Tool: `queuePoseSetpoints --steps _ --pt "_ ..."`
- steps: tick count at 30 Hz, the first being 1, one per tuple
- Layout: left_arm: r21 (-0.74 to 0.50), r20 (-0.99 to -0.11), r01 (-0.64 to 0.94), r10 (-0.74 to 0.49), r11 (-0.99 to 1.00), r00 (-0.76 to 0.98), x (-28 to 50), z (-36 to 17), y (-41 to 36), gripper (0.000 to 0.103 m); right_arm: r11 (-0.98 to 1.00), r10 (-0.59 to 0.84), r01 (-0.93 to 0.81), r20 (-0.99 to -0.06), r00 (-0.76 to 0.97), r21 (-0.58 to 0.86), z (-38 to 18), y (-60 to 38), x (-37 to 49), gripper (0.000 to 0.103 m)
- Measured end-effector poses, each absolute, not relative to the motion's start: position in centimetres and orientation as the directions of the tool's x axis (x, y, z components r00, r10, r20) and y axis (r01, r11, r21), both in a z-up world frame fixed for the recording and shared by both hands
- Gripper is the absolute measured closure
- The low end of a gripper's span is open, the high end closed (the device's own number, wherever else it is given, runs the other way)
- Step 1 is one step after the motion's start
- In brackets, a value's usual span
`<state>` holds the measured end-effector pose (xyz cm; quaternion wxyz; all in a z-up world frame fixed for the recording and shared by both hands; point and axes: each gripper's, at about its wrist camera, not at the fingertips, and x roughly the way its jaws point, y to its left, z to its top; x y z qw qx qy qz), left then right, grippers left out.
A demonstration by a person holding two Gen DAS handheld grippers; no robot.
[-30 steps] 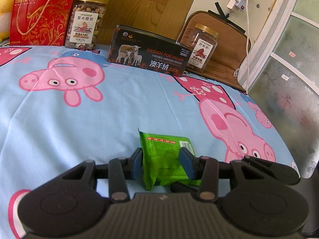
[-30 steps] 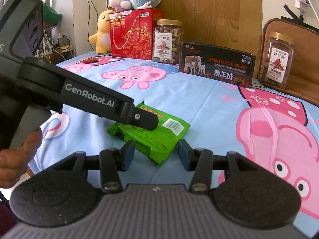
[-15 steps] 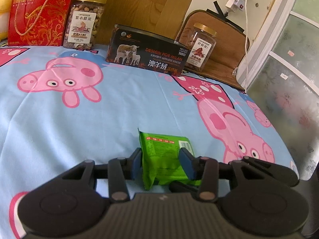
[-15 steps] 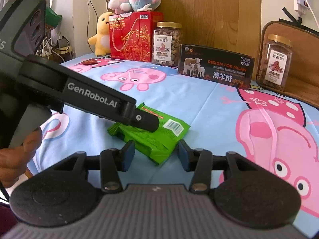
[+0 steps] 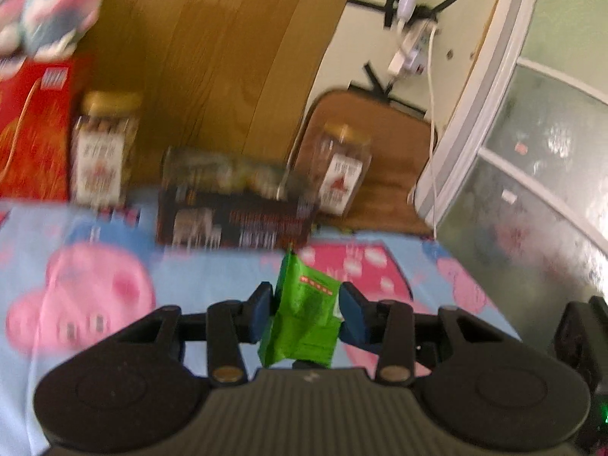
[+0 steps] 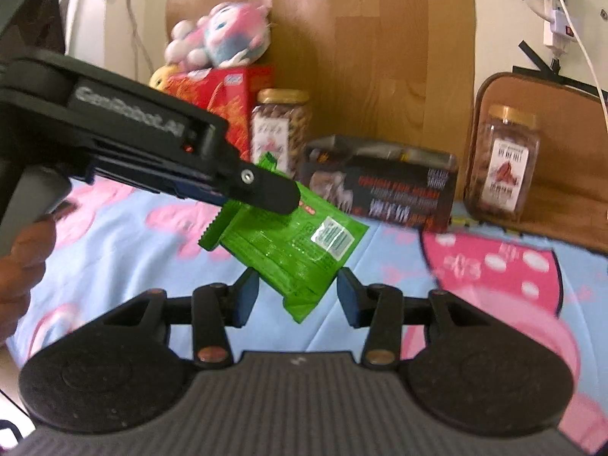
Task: Organize snacks
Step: 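Lift the green snack into the tin and open the left gripper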
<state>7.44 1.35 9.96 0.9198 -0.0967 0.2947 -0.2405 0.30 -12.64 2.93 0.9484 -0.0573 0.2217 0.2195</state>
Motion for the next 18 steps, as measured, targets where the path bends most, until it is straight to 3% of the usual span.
queuePoseSetpoints --steps 6,11,18 --pt "-0.292 -0.461 0.379 -0.476 0.878 0.749 15.0 12.8 -0.1 0.065 0.91 0.378 -0.414 -0.368 0.85 -0.02 5.6 -13.4 7.5 0.055" --pt "-0.305 -0.46 0.363 -0.47 0.881 0.753 22.0 12.3 -1.2 0.065 0.928 0.331 -0.371 -0.356 0.874 -0.048 6.4 -14.2 14.2 0.055" --pt "-0.342 -0.551 0.28 -0.433 0.897 0.713 29.3 8.0 -1.8 0.065 0.936 0.272 -0.334 -0.371 0.888 -0.113 5.0 -14.7 20.1 0.053"
